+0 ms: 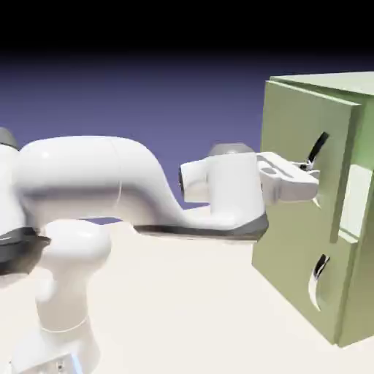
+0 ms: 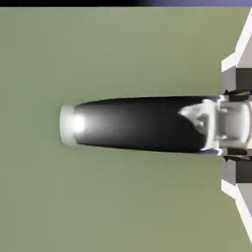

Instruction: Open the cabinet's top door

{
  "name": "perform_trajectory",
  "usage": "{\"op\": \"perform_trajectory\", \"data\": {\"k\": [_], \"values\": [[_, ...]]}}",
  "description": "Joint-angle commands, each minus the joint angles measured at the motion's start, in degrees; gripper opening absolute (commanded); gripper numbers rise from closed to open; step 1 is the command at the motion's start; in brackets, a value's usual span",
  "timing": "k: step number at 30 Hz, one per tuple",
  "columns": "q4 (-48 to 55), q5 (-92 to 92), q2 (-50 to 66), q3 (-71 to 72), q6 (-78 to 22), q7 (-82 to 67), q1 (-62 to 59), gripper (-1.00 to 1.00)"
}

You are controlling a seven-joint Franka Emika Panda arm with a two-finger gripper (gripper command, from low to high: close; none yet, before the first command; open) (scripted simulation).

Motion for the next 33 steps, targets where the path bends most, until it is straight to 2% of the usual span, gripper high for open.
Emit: {"op": "perform_trajectory", "data": {"k": [1,9,19,27,33], "values": [[-1.7,1.4,0.2,1.9,-1.4,-0.1,-2.1,-1.00],[-13.0,14.0,1.2,18.3,-10.2,0.2,-17.3,-1.00],[-21.3,31.1,-0.2,39.1,-16.2,0.3,-31.7,-1.00],[-24.6,45.3,-2.1,55.7,-17.0,0.3,-42.2,-1.00],[-25.5,54.9,-4.2,68.2,-13.8,0.5,-51.8,-1.00]]}}
